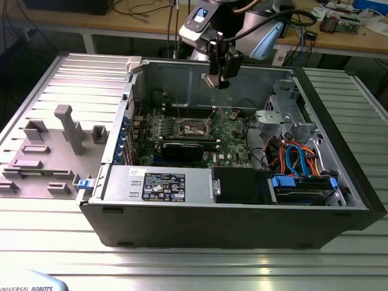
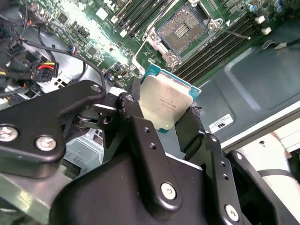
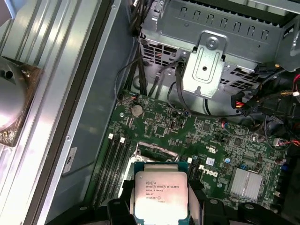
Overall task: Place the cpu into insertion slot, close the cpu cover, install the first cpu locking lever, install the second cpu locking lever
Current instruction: 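Place the cpu into insertion slot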
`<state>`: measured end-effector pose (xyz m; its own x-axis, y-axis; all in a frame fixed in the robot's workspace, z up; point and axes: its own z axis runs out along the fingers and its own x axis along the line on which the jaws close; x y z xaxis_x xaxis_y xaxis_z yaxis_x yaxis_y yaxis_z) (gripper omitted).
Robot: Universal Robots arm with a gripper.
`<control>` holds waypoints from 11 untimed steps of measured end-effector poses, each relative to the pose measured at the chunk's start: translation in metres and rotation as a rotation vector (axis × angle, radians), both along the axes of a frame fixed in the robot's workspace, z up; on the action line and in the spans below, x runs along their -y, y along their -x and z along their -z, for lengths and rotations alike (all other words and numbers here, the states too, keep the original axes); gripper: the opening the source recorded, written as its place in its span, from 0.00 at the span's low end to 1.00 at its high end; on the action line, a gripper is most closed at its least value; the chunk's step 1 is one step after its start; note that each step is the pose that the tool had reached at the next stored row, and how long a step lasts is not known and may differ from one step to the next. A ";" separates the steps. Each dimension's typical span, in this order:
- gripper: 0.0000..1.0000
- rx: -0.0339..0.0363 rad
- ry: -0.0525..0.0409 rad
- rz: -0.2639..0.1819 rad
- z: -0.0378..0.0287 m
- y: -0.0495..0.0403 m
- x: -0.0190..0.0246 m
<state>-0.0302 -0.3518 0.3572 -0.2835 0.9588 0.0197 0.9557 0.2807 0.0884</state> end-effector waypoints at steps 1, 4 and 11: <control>0.54 -0.0005 0.0002 0.028 0.0005 0.0002 0.0000; 0.54 -0.0006 0.0001 0.042 0.0008 0.0003 0.0000; 0.54 -0.0006 0.0001 0.044 0.0008 0.0002 0.0000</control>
<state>-0.0304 -0.3518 0.3563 -0.2413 0.9703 0.0198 0.9671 0.2387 0.0878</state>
